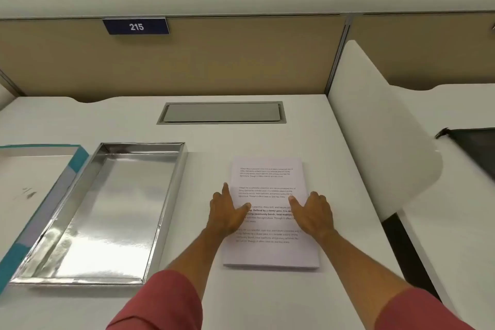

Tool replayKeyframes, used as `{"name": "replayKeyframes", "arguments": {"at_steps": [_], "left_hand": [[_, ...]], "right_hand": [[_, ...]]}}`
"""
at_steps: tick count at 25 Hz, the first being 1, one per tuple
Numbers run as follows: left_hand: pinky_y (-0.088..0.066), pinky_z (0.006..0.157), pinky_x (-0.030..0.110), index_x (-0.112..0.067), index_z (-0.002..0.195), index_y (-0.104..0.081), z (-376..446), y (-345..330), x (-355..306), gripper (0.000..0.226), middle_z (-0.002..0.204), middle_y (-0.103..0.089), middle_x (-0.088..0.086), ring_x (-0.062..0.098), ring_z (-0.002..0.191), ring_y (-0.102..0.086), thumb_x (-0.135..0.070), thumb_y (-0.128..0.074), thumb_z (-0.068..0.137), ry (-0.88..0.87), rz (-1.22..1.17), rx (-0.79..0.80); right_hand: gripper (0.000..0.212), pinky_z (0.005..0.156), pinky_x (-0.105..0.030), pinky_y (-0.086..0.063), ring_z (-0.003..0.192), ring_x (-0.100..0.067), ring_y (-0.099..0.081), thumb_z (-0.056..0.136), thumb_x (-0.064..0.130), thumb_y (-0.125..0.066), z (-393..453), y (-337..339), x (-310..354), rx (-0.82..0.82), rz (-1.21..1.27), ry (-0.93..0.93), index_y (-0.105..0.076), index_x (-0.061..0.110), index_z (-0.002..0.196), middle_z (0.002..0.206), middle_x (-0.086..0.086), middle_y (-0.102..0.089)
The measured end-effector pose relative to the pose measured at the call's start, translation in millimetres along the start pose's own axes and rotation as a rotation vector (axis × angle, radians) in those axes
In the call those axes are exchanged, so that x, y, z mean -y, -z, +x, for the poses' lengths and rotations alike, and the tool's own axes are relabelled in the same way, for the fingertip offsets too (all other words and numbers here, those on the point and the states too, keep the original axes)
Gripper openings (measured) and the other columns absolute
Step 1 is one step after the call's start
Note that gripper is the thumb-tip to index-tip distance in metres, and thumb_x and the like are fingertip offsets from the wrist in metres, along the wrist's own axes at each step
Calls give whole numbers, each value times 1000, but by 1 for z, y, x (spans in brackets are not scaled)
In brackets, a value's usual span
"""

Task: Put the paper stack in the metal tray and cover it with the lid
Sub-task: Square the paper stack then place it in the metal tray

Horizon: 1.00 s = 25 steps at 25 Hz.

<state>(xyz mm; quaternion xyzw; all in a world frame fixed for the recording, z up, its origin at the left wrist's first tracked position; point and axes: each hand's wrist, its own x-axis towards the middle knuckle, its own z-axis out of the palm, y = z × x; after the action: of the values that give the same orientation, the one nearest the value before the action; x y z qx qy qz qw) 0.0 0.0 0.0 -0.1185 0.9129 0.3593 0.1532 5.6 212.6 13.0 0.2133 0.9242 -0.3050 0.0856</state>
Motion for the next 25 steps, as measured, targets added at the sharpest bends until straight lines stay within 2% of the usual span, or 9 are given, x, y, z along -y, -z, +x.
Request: {"name": "replayKeyframes", "arguments": {"at_steps": [4, 6, 8, 11, 13, 18, 21, 25], "left_hand": [[-32, 112, 52, -12, 153, -11, 9, 2, -2, 89, 152, -31, 20, 38, 139, -33, -44, -61, 86, 99, -195, -25], [-36, 110, 52, -12, 153, -15, 15, 2, -2, 84, 152, -34, 19, 38, 137, -38, -41, -60, 88, 151, -290, -33], [-41, 105, 48, -12, 149, -27, 22, 6, -2, 74, 149, -40, 17, 37, 131, -45, -40, -59, 89, 215, -373, -39], [-47, 87, 40, -7, 126, -52, 33, 10, -3, 51, 134, -54, 14, 30, 106, -55, -44, -56, 89, 290, -423, -37], [-44, 82, 37, -4, 125, -54, 39, 9, -4, 54, 129, -57, 14, 29, 102, -56, -45, -55, 89, 310, -415, -31], [-50, 96, 46, -1, 129, -52, 48, 8, -4, 62, 128, -59, 16, 36, 111, -59, -47, -56, 87, 313, -344, 31], [-53, 92, 46, -1, 121, -59, 47, 5, -5, 56, 119, -65, 14, 33, 104, -63, -45, -56, 86, 266, -290, 29], [-55, 84, 42, -5, 106, -58, 46, 6, -7, 41, 109, -65, 9, 28, 94, -64, -42, -57, 87, 243, -361, 1]], "right_hand": [[58, 92, -42, -50, 109, -36, -57, 84, 51, -57, 10, -3, 8, 55, 156, -192, -57, 2, 116, 117, -17, -61], [54, 84, -37, -51, 99, -34, -60, 82, 47, -59, 17, -2, 11, 77, 209, -246, -59, 2, 112, 111, -15, -64], [48, 76, -34, -50, 87, -31, -60, 81, 44, -61, 22, 2, 12, 73, 261, -274, -63, 2, 104, 104, -14, -67], [45, 83, -40, -56, 91, -33, -65, 81, 44, -61, 32, 3, 11, 119, 333, -292, -65, 3, 102, 102, -14, -69], [48, 86, -44, -56, 94, -34, -66, 82, 44, -62, 36, 3, 11, 160, 323, -295, -63, 3, 108, 106, -14, -68], [49, 84, -39, -56, 97, -33, -65, 82, 46, -64, 39, 2, 13, 135, 212, -278, -63, 5, 110, 110, -14, -69], [47, 81, -38, -56, 94, -32, -66, 82, 48, -65, 37, 2, 14, 114, 206, -275, -63, 7, 106, 106, -12, -69], [42, 81, -38, -56, 93, -31, -66, 80, 46, -69, 40, 4, 10, 114, 294, -246, -62, 8, 97, 97, -8, -67]]}}
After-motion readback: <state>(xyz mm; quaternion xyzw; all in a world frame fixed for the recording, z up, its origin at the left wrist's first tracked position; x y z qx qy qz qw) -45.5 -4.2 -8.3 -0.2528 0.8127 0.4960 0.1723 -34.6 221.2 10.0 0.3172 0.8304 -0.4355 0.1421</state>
